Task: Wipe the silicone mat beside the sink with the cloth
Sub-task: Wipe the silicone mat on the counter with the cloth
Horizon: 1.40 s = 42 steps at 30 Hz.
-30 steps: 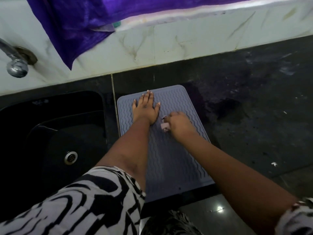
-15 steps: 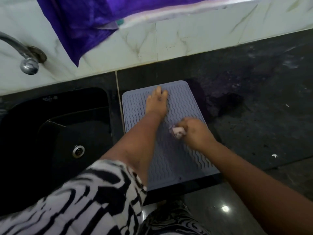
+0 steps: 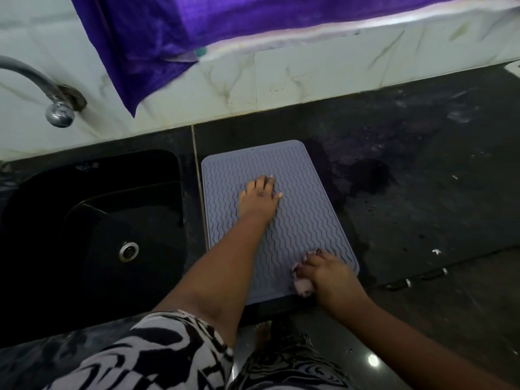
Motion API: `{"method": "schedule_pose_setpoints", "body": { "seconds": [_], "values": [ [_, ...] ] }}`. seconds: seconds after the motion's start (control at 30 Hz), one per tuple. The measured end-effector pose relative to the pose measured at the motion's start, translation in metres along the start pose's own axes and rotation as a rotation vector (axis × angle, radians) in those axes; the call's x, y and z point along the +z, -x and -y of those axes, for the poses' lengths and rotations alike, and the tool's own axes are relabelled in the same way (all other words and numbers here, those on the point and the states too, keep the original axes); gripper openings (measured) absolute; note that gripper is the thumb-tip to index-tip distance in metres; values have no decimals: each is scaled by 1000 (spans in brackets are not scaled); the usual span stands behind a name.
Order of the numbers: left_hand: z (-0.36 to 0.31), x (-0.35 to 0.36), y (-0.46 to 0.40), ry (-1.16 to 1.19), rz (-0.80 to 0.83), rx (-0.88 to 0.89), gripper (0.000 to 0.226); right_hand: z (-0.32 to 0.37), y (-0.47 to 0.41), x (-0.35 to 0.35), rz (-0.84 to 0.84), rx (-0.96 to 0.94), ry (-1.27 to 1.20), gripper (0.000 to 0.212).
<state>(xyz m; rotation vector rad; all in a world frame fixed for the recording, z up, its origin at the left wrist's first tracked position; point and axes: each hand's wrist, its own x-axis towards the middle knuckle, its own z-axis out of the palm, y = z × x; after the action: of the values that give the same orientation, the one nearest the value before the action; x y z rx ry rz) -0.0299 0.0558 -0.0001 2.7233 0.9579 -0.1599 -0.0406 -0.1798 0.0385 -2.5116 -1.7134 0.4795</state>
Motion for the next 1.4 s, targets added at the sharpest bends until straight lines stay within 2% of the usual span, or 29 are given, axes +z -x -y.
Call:
{"method": "schedule_pose_setpoints", "body": {
  "seconds": [0.07,0.2,0.3,0.37,0.43,0.5,0.53,0.6,0.67,0.73,0.77,0.8,0.9,0.97,1.07,1.17,1.27,1.4],
  "values": [
    [-1,0,1,-6,9,-3,59,1,18,8,-45,12,-28,45],
    [-4,-6,4,-12,37,-12,60,3,33,1,-38,30,-51,29],
    [-4,-11,4,-22,66,-14,61,1,32,-10,87,28,-80,29],
    [-2,-15,2,-21,73,7,62,-6,27,-26,238,37,-138,20],
    [0,-20,1,-15,82,25,64,-20,20,-49,324,50,-358,8],
    [1,-26,0,-12,122,50,66,-36,11,-70,242,136,-641,7],
    [3,-28,-2,-7,145,63,66,-41,7,-78,160,184,-684,7],
    [6,-38,-7,66,190,83,61,-52,-12,-84,43,250,-593,6],
    [11,-51,-18,125,107,59,45,-59,-35,-92,64,283,-505,8],
    [15,-61,-30,-2,-60,22,40,-70,-64,-105,20,297,-531,11],
    [18,-66,-36,-36,-75,30,46,-74,-83,-112,-14,305,-531,10],
    [20,-69,-42,-28,-31,52,61,-75,-104,-120,-36,299,-506,9],
    [25,-72,-58,-10,216,152,126,-73,-170,-134,-73,206,-385,10],
    [28,-65,-68,-84,311,166,148,-70,-215,-134,-145,174,-379,13],
    [34,-50,-79,-114,403,85,160,-68,-273,-120,-185,179,-324,32],
    [36,-42,-83,-110,442,58,162,-66,-299,-97,-107,184,-118,37],
    [36,-45,-86,-136,460,54,163,-64,-300,-86,-69,144,67,37],
    [35,-44,-87,-139,463,54,165,-57,-263,-82,57,136,16,34]
  ]
}}
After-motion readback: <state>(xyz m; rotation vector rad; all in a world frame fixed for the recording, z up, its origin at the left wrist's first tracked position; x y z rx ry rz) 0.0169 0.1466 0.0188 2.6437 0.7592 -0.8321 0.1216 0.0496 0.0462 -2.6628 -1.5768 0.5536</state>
